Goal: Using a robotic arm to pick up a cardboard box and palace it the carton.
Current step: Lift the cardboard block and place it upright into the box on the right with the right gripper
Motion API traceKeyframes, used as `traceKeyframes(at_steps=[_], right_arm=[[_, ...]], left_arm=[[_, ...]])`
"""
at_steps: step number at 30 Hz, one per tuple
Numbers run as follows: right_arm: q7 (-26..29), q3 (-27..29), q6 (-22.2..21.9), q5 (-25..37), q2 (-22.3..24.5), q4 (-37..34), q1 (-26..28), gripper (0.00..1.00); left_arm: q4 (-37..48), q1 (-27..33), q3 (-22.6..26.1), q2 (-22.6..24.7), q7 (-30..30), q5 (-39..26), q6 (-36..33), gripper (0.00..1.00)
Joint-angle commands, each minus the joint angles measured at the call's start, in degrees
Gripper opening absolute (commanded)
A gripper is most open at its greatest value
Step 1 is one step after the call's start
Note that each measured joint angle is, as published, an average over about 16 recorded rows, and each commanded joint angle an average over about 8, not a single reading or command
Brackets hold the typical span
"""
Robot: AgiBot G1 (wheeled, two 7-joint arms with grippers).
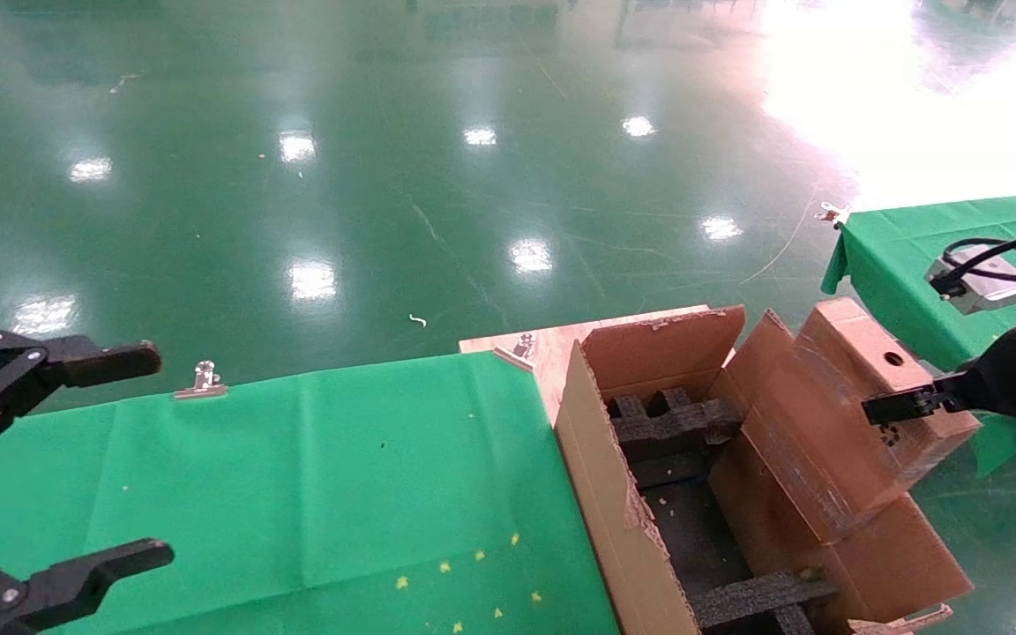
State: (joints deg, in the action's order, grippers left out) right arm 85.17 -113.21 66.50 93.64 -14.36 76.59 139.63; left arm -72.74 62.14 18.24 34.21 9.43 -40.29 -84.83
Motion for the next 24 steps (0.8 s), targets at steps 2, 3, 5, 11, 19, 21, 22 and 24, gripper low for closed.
traceKeyframes(at_steps=[2, 3, 5, 11, 19, 21, 22, 24], right_arm=[[6.2, -0.8, -1.0, 2.3, -1.0, 0.5, -1.1, 0.00], [7.4, -1.0, -1.4, 2.7, -1.3, 0.6, -1.5, 0.00], [9.2, -1.4, -2.1, 3.3, -1.9, 0.8, -2.3, 0.00], [13.0, -2.6, -4.3, 4.8, -3.8, 1.0, -4.9, 0.00], [18.1, -4.2, -7.2, 7.7, -7.0, 1.2, -8.7, 0.00], [19.7, -4.5, -7.9, 8.4, -8.0, 1.2, -9.7, 0.00], [20.5, -4.7, -8.2, 8.7, -8.5, 1.2, -10.1, 0.00], [22.0, -4.9, -9.0, 9.4, -9.5, 1.2, -11.0, 0.00]], left_arm=[[0.0, 0.0, 0.0, 0.0, 0.0, 0.0, 0.0, 1.00], [0.0, 0.0, 0.0, 0.0, 0.0, 0.0, 0.0, 1.00], [0.0, 0.0, 0.0, 0.0, 0.0, 0.0, 0.0, 1.00], [0.0, 0.0, 0.0, 0.0, 0.0, 0.0, 0.0, 1.00], [0.0, 0.0, 0.0, 0.0, 0.0, 0.0, 0.0, 1.00], [0.0, 0.0, 0.0, 0.0, 0.0, 0.0, 0.0, 1.00], [0.0, 0.0, 0.0, 0.0, 0.0, 0.0, 0.0, 1.00], [0.0, 0.0, 0.0, 0.0, 0.0, 0.0, 0.0, 1.00]])
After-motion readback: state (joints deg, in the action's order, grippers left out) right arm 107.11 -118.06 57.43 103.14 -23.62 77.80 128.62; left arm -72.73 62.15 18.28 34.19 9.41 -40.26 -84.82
